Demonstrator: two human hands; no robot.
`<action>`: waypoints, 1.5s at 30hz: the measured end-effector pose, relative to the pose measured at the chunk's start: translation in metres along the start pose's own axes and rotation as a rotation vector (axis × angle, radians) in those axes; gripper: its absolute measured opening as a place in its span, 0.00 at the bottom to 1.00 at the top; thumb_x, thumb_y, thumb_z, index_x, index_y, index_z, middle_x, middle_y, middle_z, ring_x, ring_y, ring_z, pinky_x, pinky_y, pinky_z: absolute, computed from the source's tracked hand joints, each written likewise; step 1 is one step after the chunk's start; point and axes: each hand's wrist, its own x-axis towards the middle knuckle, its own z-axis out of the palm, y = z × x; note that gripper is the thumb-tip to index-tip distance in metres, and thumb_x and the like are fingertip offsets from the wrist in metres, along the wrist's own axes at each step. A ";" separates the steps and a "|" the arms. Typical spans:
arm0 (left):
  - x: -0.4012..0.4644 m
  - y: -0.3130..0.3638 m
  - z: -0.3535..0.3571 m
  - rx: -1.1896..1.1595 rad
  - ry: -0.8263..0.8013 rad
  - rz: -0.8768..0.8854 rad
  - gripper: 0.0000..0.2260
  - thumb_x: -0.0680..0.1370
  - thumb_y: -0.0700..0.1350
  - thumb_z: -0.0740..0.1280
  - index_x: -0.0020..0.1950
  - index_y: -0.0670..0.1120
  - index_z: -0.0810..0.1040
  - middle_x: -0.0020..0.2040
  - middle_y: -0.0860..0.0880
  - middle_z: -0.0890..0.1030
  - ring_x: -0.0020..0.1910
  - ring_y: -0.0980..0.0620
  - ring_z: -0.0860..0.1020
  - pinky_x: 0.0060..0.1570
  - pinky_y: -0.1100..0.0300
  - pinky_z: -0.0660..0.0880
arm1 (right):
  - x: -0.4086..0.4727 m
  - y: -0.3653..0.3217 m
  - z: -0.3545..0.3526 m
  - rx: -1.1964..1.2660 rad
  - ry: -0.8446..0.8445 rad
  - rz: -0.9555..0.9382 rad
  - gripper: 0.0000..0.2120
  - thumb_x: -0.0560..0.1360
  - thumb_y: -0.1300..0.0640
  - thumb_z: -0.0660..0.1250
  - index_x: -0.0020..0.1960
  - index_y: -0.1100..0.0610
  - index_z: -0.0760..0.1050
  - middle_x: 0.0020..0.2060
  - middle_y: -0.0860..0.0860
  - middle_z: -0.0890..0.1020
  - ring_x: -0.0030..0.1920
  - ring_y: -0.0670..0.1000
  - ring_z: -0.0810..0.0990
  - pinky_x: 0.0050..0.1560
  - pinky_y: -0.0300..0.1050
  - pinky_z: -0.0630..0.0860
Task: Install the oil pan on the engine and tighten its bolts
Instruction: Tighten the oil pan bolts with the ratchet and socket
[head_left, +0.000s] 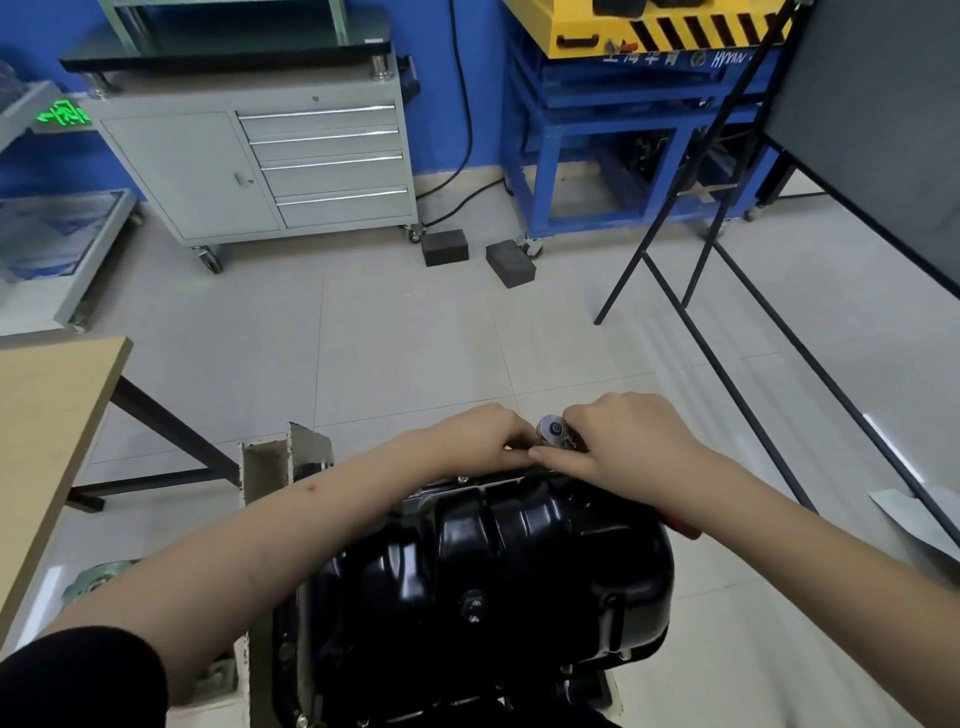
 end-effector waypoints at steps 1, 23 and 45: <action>0.000 0.000 0.000 0.005 -0.011 -0.006 0.09 0.77 0.43 0.63 0.43 0.38 0.77 0.29 0.52 0.70 0.26 0.60 0.65 0.29 0.74 0.64 | -0.001 -0.001 0.002 0.000 0.006 -0.013 0.24 0.74 0.33 0.53 0.33 0.53 0.58 0.32 0.49 0.71 0.36 0.54 0.71 0.27 0.41 0.53; -0.002 0.007 0.004 0.118 0.173 -0.073 0.17 0.80 0.49 0.57 0.43 0.36 0.75 0.35 0.39 0.77 0.37 0.43 0.74 0.36 0.57 0.63 | 0.030 0.002 -0.026 -0.249 0.044 -0.267 0.16 0.75 0.39 0.58 0.46 0.52 0.72 0.45 0.52 0.80 0.46 0.56 0.78 0.33 0.41 0.59; -0.010 0.008 -0.002 0.133 0.032 -0.039 0.15 0.80 0.48 0.58 0.38 0.40 0.69 0.32 0.43 0.72 0.30 0.49 0.65 0.32 0.60 0.58 | 0.020 -0.007 -0.023 -0.257 0.047 -0.275 0.18 0.75 0.39 0.57 0.48 0.53 0.74 0.44 0.53 0.80 0.41 0.55 0.76 0.34 0.41 0.61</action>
